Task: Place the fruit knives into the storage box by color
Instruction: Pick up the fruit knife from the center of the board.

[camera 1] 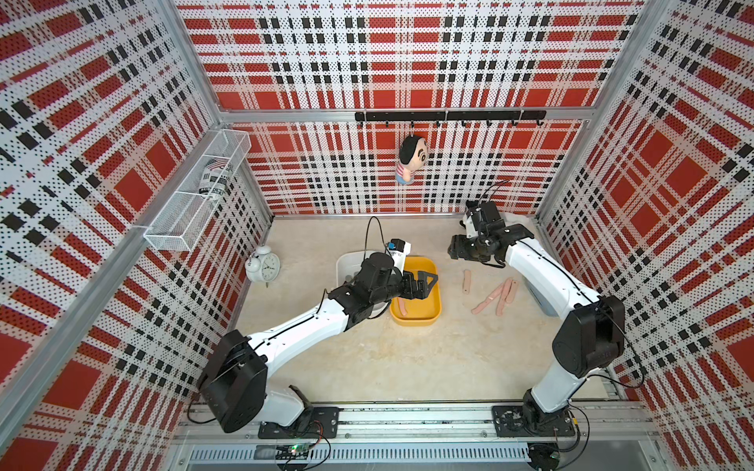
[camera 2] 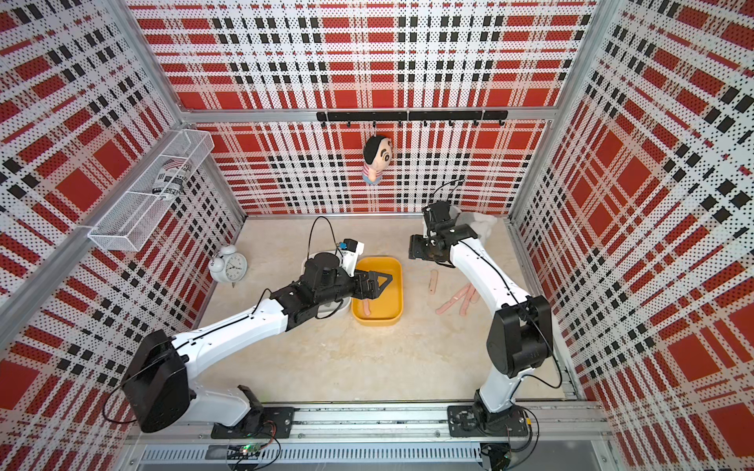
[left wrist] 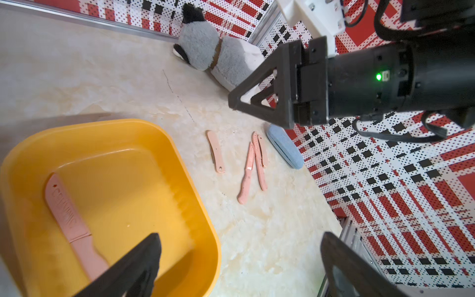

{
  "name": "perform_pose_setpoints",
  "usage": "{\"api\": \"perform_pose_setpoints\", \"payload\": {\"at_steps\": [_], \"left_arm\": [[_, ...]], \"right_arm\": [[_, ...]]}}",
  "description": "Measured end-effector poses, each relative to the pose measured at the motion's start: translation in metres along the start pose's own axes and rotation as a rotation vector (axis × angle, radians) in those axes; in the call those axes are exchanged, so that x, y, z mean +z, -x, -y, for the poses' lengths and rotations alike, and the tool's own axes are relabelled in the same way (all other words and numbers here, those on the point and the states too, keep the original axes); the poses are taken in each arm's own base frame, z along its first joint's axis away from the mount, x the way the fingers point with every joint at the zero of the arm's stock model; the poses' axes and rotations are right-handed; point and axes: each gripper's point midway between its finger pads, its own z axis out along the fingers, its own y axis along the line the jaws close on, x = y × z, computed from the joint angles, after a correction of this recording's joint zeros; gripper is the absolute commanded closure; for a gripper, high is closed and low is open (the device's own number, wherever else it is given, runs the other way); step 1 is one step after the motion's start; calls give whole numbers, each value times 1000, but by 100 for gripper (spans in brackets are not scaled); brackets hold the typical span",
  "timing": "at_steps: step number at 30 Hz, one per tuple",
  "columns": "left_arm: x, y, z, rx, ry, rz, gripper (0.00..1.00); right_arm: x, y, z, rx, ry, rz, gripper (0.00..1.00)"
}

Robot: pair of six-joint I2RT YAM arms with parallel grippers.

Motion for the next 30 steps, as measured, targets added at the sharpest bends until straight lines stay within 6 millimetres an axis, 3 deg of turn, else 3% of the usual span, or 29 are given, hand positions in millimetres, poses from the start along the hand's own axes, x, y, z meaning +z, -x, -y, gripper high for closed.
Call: {"api": "perform_pose_setpoints", "payload": {"at_steps": [4,10,22,30], "left_arm": [[8,-3,8,7,-28,-12,2],[15,-9,12,11,-48,-23,2],[32,-23,0,5,-41,-52,2],[34,-31,-10,-3,-22,-68,2]], "right_arm": [[16,-1,36,11,-111,-38,35],[53,-18,71,-2,-235,-151,35],[105,-37,84,-1,-259,-252,39],[130,-45,88,7,-252,-290,43]]}}
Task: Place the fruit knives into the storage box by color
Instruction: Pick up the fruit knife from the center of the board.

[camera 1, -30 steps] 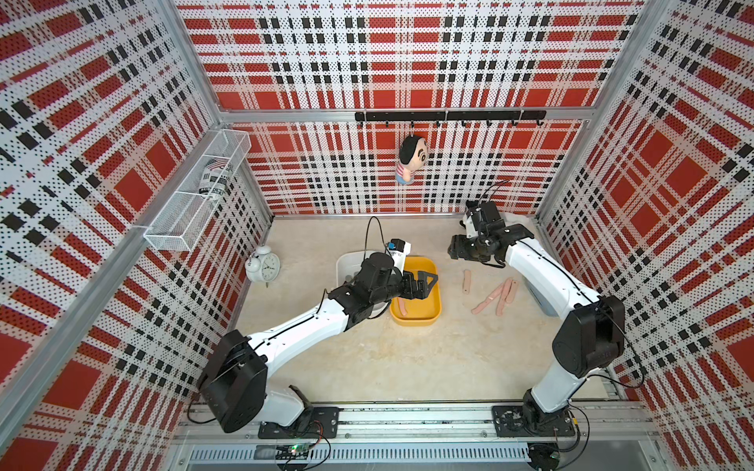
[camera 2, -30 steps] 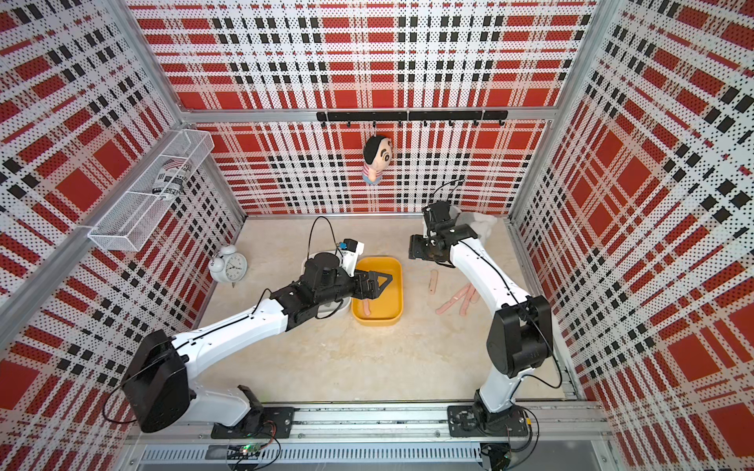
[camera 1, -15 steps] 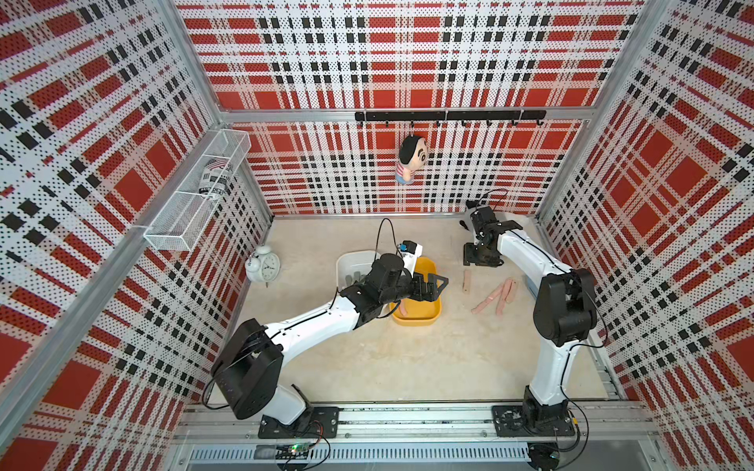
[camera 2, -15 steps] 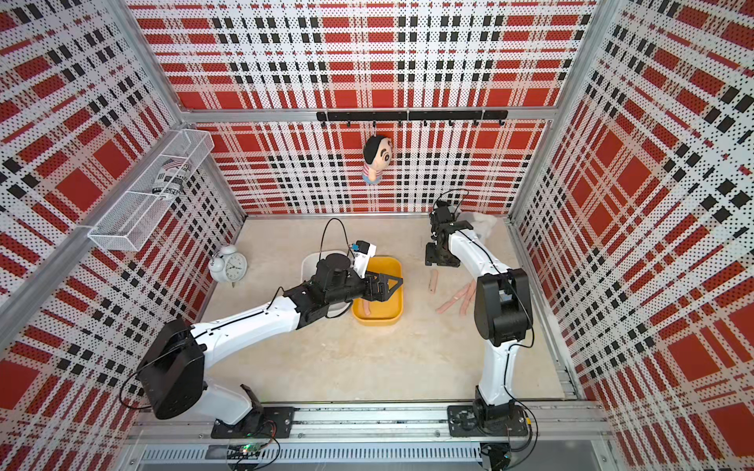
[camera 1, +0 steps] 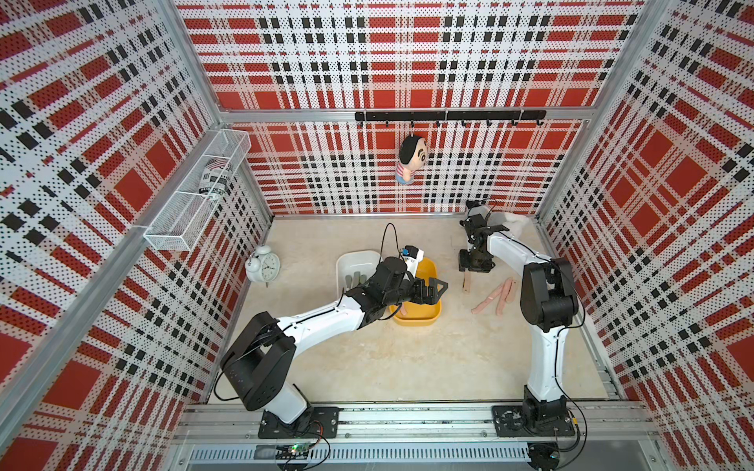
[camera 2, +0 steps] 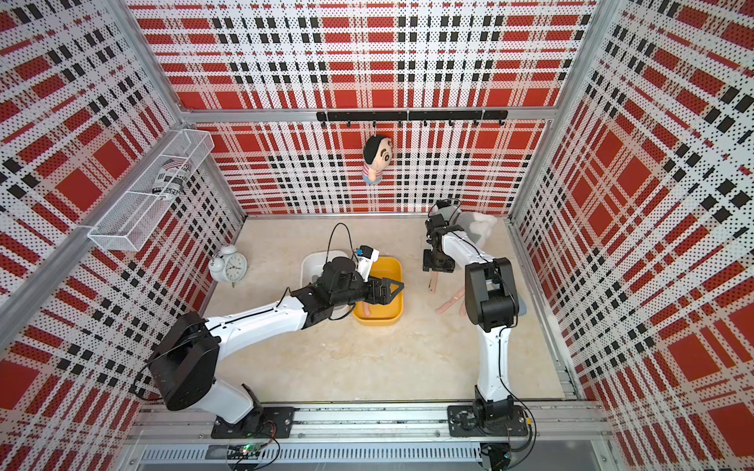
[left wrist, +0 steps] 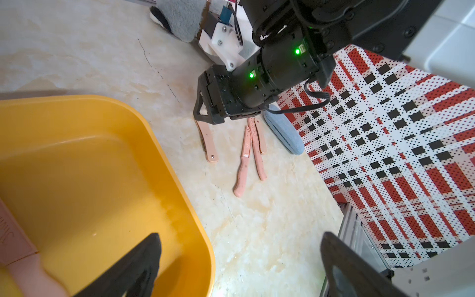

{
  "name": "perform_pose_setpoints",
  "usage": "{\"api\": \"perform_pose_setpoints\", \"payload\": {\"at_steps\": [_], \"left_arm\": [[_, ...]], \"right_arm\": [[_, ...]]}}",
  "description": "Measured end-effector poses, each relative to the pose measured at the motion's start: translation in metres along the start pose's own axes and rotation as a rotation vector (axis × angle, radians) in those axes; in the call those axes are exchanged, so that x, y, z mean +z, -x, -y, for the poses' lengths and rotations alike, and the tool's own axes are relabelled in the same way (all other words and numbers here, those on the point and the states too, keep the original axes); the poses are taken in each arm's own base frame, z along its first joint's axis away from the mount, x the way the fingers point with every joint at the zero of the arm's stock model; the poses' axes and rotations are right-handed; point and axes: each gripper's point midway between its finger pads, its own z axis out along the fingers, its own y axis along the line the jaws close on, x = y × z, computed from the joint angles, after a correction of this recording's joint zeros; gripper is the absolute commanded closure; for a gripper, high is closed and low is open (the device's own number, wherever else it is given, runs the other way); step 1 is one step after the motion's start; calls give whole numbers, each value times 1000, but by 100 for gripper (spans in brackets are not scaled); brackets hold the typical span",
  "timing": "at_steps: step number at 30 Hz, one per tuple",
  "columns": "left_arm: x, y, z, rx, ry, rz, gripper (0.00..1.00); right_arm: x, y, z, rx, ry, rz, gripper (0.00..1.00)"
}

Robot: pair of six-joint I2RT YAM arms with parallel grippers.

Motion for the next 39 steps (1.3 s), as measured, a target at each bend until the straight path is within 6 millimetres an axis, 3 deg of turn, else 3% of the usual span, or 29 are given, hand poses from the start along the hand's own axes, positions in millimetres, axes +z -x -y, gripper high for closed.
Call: {"api": "perform_pose_setpoints", "payload": {"at_steps": [18,28,39], "left_arm": [[-3,-14,-21,-19,33,-20,2],[-8,-9,-23,-22,35,-2,2],[-11,-8,-26,-28,40,4,2]], "right_arm": [[24,-10,-6,1,31,-56,50],[24,-10,-14,-11,49,-52,55],[25,-11,-10,-40,4,-44,60]]}}
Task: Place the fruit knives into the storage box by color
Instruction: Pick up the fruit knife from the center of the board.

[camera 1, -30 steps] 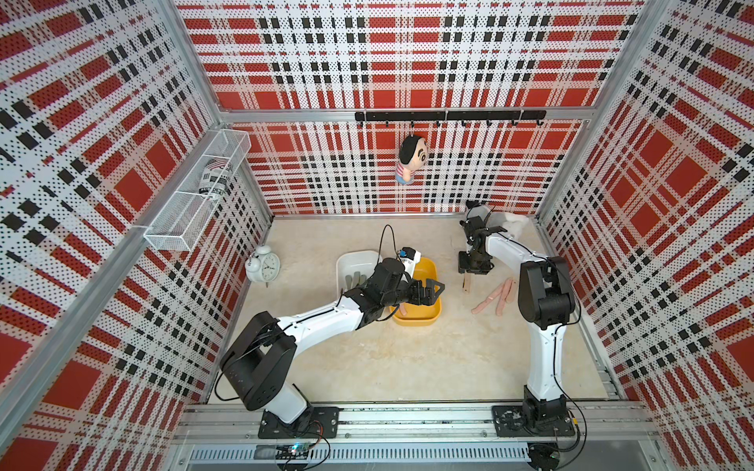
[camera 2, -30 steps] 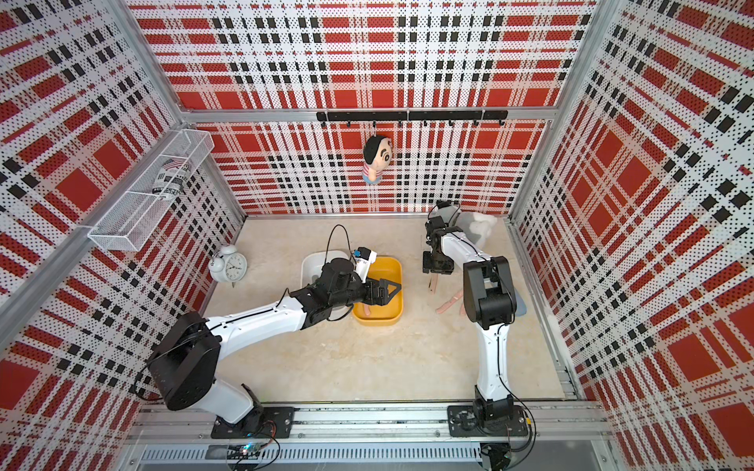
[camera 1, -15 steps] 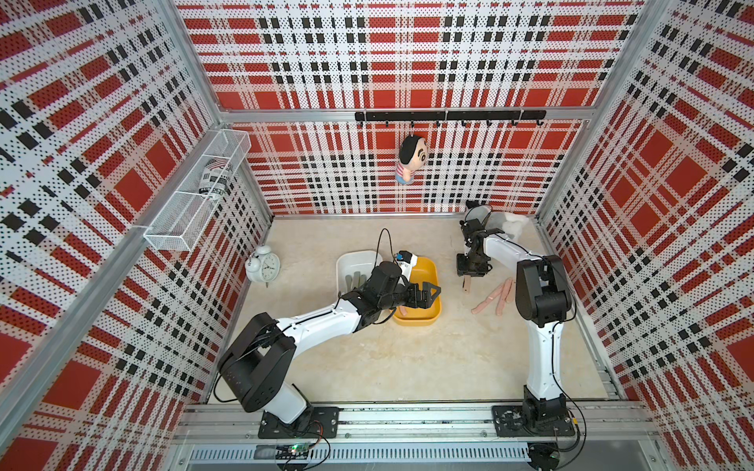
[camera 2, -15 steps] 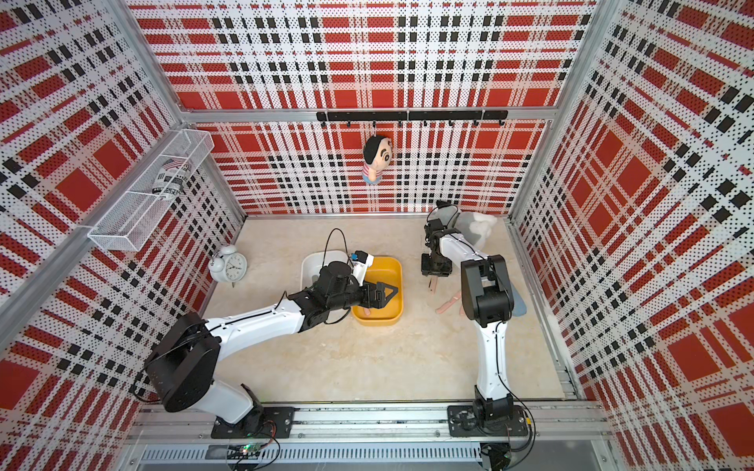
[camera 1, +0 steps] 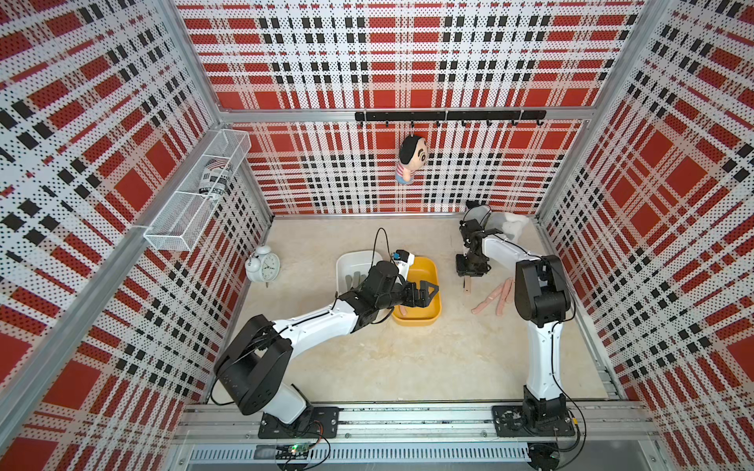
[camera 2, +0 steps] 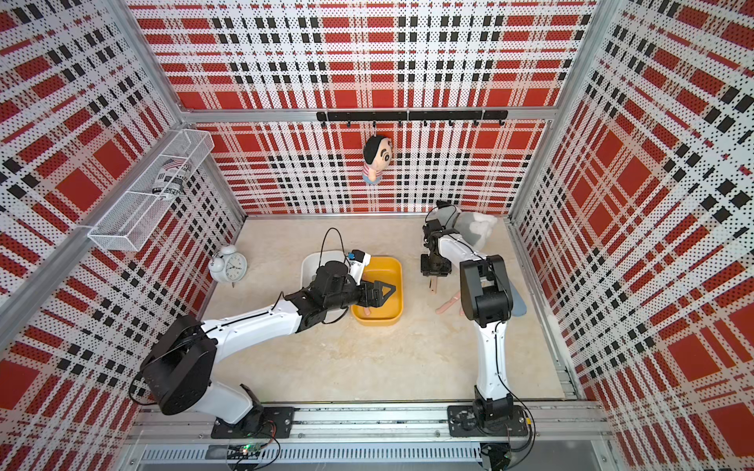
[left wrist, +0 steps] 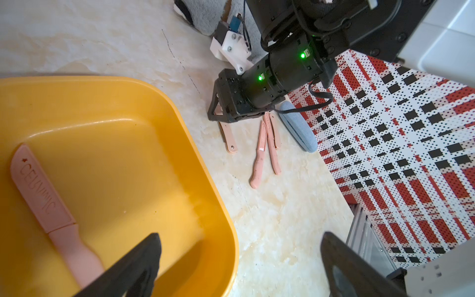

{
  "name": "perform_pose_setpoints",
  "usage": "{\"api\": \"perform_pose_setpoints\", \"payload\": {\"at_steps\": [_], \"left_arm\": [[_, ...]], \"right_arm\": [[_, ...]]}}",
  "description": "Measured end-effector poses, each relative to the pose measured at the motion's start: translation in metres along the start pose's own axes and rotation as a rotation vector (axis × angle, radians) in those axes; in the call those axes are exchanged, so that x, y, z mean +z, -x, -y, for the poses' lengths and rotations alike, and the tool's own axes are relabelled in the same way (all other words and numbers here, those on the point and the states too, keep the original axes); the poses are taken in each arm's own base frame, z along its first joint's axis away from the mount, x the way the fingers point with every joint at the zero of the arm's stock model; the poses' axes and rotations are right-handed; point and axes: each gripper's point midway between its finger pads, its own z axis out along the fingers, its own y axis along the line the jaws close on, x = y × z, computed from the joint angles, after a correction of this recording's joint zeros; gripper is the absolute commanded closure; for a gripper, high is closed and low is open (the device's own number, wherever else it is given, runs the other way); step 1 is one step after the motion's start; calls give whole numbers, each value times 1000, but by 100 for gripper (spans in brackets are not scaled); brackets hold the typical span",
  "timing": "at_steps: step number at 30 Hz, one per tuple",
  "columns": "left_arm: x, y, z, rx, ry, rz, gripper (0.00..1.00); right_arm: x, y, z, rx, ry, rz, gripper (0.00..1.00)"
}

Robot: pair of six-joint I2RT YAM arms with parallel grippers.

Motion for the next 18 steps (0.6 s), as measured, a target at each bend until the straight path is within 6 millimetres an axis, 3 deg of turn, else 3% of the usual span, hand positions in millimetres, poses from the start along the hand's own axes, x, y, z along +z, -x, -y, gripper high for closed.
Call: {"api": "perform_pose_setpoints", "payload": {"at_steps": [18], "left_arm": [[-1,0,-3,-3,4,3,2]], "right_arm": [[0,0,-2,-26,-35,12,75]]}}
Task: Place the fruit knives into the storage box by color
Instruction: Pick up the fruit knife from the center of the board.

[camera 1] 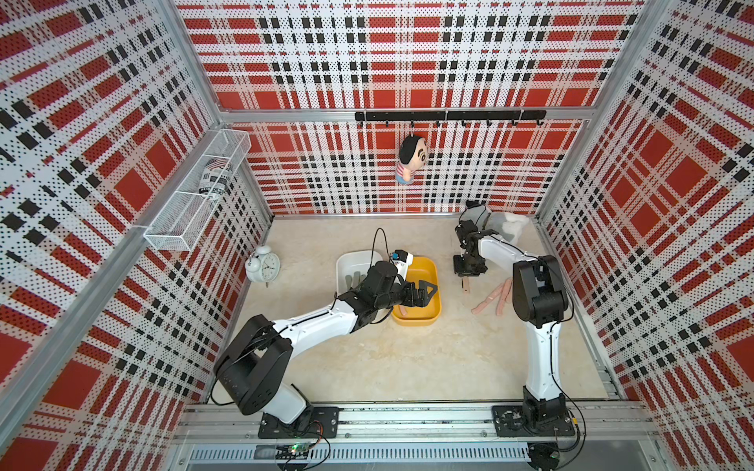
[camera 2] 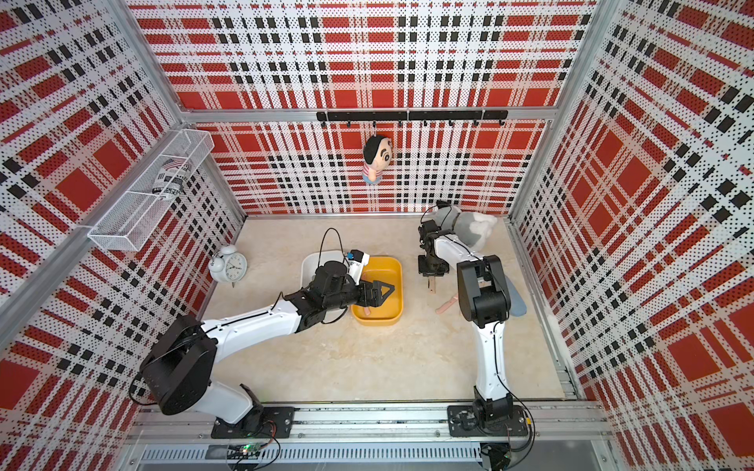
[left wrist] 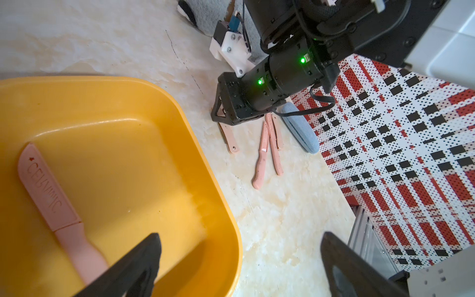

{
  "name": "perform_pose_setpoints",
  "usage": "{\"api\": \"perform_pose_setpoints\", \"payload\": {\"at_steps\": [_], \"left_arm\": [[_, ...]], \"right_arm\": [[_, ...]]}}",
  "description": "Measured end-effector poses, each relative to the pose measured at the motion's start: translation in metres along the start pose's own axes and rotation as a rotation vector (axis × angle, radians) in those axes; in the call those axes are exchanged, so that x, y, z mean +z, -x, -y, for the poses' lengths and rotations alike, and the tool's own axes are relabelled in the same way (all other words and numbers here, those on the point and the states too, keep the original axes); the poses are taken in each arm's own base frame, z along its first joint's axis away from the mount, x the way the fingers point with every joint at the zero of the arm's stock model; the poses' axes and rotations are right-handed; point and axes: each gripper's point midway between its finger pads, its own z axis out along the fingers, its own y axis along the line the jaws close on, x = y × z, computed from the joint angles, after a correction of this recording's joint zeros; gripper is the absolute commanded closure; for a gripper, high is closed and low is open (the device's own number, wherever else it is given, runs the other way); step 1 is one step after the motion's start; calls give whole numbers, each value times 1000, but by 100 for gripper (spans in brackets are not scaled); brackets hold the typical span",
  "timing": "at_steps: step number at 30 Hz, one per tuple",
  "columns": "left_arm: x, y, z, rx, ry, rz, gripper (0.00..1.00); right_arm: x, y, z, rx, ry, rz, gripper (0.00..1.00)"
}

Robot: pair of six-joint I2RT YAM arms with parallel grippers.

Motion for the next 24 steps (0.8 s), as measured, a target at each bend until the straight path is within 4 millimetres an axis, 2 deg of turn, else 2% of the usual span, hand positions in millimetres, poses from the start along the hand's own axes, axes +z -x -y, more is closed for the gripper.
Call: {"api": "perform_pose_setpoints", "payload": {"at_steps": [10,24], "left_arm": [[0,0,0,-1,0,0,2],[0,0,0,-1,0,0,2]], "right_arm": [[0,0,0,-4,2,0,81],[-1,0,-2,-10,11,-2,80]]}}
